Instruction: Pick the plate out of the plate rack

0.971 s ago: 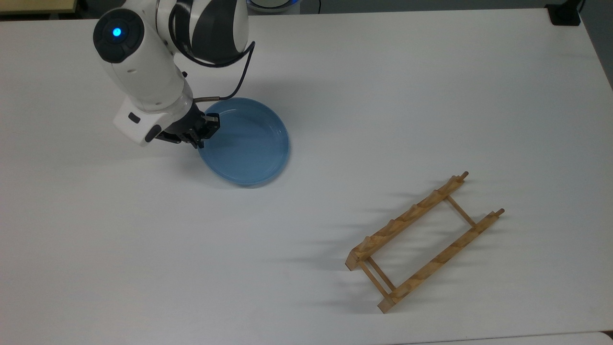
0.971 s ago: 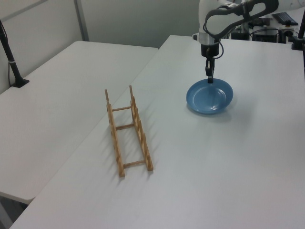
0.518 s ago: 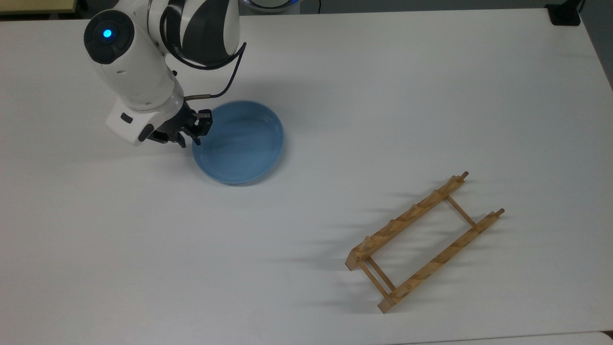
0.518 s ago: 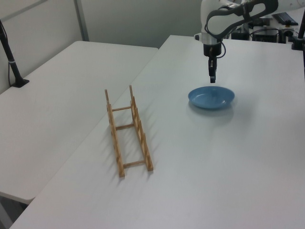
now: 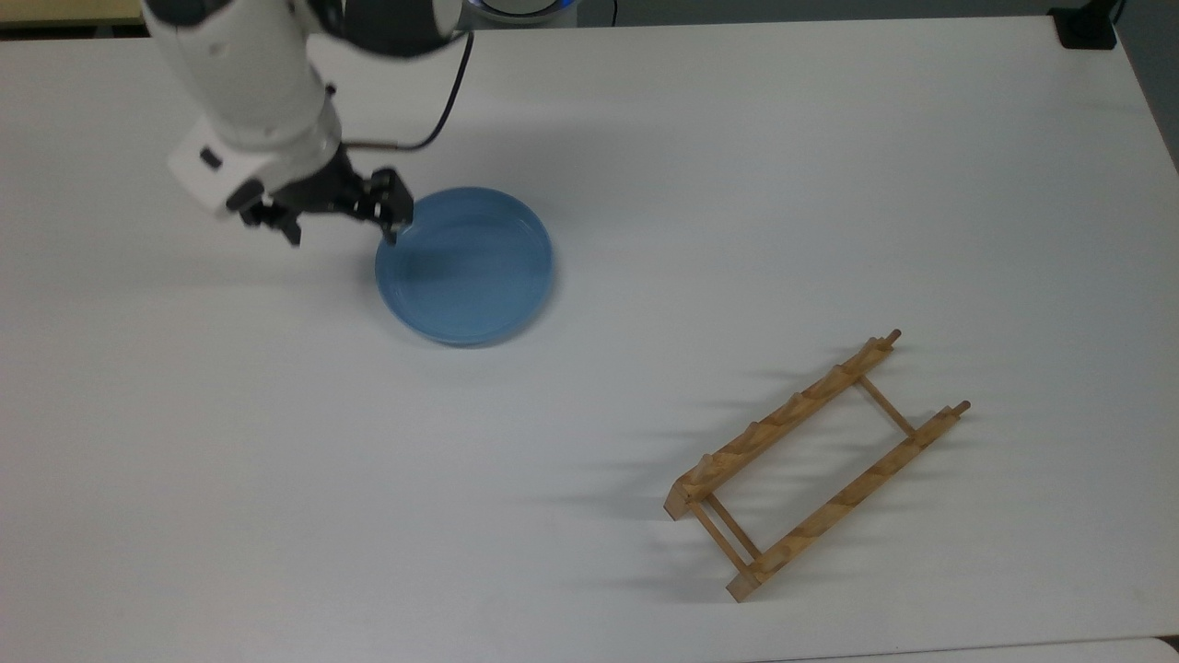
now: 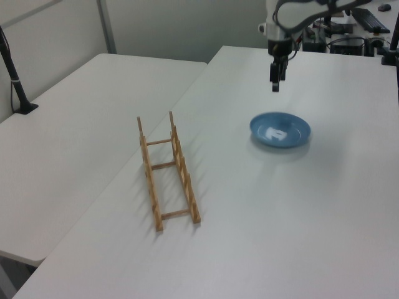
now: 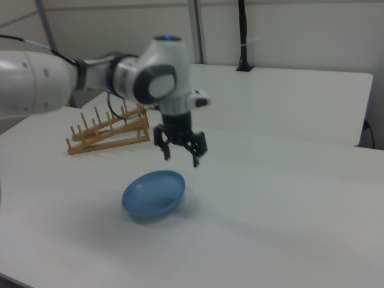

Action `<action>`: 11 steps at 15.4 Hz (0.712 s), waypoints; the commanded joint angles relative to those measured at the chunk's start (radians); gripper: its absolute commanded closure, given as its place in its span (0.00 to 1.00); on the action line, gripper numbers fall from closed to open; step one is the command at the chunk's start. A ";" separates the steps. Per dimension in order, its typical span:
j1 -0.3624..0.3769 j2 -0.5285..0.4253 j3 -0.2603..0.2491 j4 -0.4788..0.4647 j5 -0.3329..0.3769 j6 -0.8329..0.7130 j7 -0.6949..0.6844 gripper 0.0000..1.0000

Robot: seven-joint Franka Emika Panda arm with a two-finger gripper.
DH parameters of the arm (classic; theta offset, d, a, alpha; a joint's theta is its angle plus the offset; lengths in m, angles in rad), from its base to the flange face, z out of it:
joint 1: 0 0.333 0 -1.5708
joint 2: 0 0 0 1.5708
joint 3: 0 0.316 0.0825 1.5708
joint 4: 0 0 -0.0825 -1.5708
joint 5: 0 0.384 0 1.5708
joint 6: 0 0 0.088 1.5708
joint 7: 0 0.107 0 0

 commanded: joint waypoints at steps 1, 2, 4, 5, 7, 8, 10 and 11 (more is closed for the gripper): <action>0.095 -0.146 -0.007 -0.033 -0.075 -0.138 0.150 0.00; 0.110 -0.164 -0.003 -0.033 -0.076 -0.158 0.179 0.00; 0.125 -0.195 0.001 -0.033 -0.076 -0.192 0.196 0.00; 0.127 -0.212 0.001 -0.033 -0.075 -0.203 0.198 0.00; 0.129 -0.242 0.001 -0.033 -0.073 -0.220 0.201 0.00; 0.136 -0.253 0.001 -0.033 -0.072 -0.233 0.201 0.00; 0.142 -0.264 0.001 -0.038 -0.069 -0.235 0.204 0.00; 0.142 -0.264 0.001 -0.038 -0.069 -0.232 0.213 0.00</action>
